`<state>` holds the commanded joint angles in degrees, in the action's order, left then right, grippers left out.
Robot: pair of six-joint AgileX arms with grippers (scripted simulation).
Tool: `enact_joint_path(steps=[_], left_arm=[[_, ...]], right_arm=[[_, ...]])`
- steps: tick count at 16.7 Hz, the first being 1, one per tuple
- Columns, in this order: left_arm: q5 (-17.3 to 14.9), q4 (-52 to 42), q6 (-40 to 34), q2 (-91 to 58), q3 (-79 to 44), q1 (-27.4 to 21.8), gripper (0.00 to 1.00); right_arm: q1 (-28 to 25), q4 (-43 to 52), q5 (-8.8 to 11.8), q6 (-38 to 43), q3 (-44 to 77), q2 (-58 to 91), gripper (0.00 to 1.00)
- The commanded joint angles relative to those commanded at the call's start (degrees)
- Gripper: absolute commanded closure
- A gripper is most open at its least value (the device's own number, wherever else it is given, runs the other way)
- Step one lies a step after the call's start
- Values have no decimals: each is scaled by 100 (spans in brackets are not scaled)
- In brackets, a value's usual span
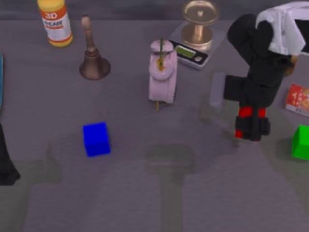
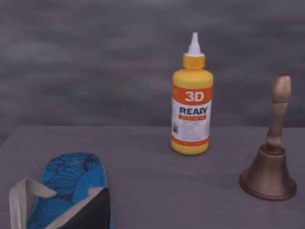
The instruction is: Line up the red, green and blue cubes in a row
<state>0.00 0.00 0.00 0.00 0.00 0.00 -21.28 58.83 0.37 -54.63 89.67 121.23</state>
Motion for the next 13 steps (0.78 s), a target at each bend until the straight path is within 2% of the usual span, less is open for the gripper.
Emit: enact_joint_path(steps=[3, 8, 13], left_arm=[[0, 0, 0, 0, 0, 0, 0], [0, 0, 0, 0, 0, 0, 0], [0, 0, 0, 0, 0, 0, 0]], right_arm=[[-21, 411, -5, -4, 272, -199, 100], [-3, 422, -4, 10, 284, -185, 100], [-516, 938, -9, 235, 1227, 438, 100]])
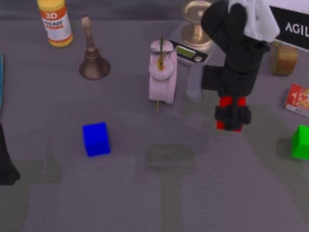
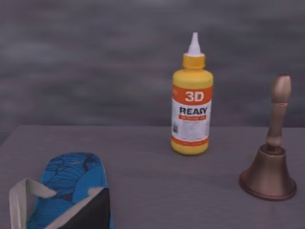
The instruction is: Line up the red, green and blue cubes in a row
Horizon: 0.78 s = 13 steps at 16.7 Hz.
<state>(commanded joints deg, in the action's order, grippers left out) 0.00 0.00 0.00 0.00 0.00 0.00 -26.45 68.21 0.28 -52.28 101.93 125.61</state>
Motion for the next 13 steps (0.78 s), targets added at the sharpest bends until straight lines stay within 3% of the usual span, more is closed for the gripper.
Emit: enact_joint_path(steps=[9, 13], left_arm=[[0, 0, 0, 0, 0, 0, 0], [0, 0, 0, 0, 0, 0, 0]], right_arm=[[-1810, 1816, -17, 977, 4117, 2054, 100], [-2341, 2283, -40, 1307, 5081, 2552, 100]])
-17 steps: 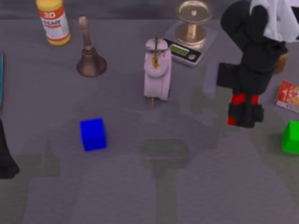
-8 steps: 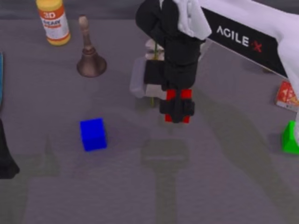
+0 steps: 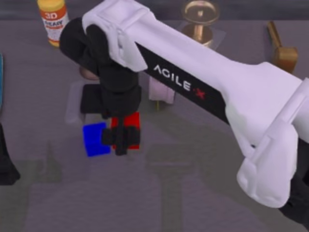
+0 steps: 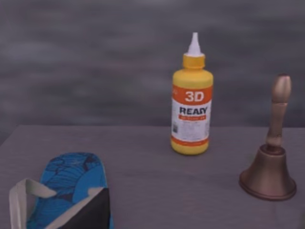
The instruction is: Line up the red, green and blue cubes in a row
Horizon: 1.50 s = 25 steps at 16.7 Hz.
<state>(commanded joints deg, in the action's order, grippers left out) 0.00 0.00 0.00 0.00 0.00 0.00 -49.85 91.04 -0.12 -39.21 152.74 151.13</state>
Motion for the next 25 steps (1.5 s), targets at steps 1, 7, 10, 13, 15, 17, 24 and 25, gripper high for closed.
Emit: enact_joint_path(steps=[1, 7, 10, 13, 15, 17, 24, 25], left_arm=[[0, 0, 0, 0, 0, 0, 0], [0, 0, 0, 0, 0, 0, 0], [0, 0, 0, 0, 0, 0, 0], [0, 0, 0, 0, 0, 0, 0], [0, 0, 0, 0, 0, 0, 0], [0, 0, 0, 0, 0, 0, 0], [0, 0, 0, 0, 0, 0, 0], [0, 0, 0, 0, 0, 0, 0]], right_arm=[[-58, 48, -4, 39, 95, 50, 100], [-54, 37, 2, 54, 97, 39, 100], [-45, -354, 2, 67, -315, -78, 100], [-46, -1006, 7, 77, -1201, -215, 100], [-61, -1454, 9, 71, -1799, -299, 100], [-76, -1803, 5, 63, -2180, -358, 100], [-87, -1937, 1, 57, -2316, -376, 85], [-87, -1937, 1, 57, -2316, -376, 77]])
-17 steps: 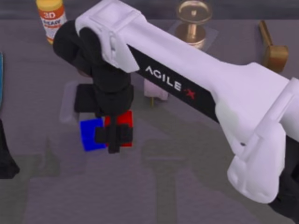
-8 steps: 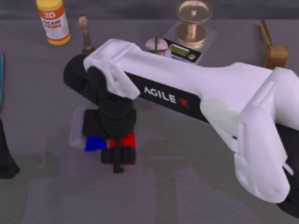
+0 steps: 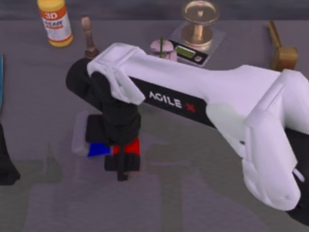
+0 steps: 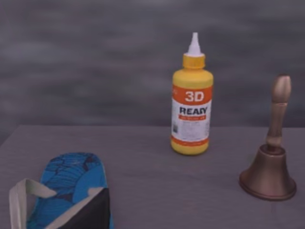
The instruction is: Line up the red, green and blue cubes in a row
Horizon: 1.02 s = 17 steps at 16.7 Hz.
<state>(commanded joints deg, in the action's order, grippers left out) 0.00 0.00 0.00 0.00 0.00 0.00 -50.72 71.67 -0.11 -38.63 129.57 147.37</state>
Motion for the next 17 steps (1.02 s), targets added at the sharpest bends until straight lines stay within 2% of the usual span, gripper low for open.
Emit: enact_joint_path(steps=[10, 17], left_arm=[[0, 0, 0, 0, 0, 0, 0], [0, 0, 0, 0, 0, 0, 0]], right_arm=[[0, 0, 0, 0, 0, 0, 2], [0, 0, 0, 0, 0, 0, 0]])
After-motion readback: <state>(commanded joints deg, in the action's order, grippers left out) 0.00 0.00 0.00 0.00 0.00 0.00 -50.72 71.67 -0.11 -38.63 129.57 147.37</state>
